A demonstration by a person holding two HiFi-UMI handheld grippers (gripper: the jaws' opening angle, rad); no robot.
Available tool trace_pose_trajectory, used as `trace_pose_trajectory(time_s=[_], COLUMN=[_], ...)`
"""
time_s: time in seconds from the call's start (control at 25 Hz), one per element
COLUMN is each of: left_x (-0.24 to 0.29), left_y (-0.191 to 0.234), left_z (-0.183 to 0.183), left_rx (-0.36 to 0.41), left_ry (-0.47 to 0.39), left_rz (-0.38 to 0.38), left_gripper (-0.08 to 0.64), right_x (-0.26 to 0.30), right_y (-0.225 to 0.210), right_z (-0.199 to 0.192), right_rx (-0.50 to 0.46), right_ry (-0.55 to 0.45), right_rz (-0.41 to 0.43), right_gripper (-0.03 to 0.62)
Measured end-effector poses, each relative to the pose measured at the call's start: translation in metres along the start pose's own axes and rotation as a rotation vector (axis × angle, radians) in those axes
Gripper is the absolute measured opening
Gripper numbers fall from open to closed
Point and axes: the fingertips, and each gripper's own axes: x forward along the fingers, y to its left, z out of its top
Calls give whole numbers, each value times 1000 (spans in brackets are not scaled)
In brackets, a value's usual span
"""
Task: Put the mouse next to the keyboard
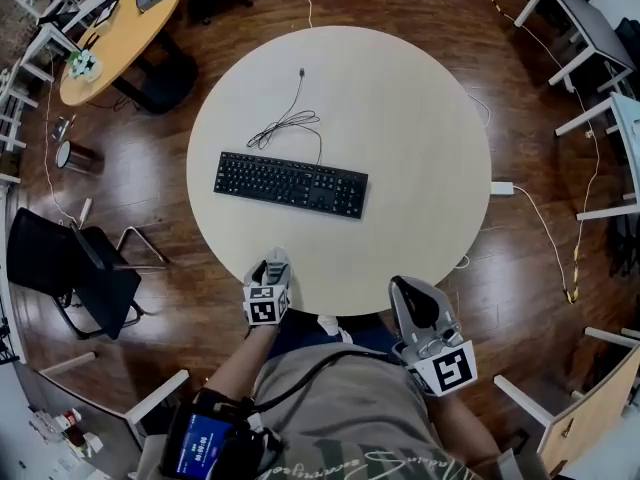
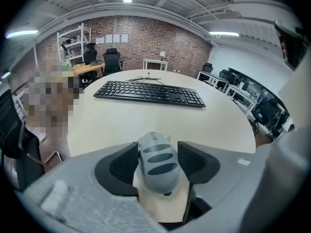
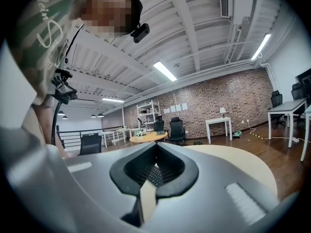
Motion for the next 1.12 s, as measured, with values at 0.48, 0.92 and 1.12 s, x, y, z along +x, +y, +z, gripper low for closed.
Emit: trace_pose_trajectory(time_s=[0.48,0.92,1.12], left_x=[11,40,60], left_y=[-86,-158,-198], left_z=[-2,15,35], left_rx=[-21,41,131], left_ry=[-22,-16,2], left_rz=[-19,-110,-170], left_gripper=[264,264,265], right_x=[-20,-44,-59], right_y=[-76,-108,-130], right_z=[3,-16,-15], right_rx=[2,19,37], right_ry=[-16,18,7], right_rz=[-50,-90,-143], right_gripper=[5,5,5])
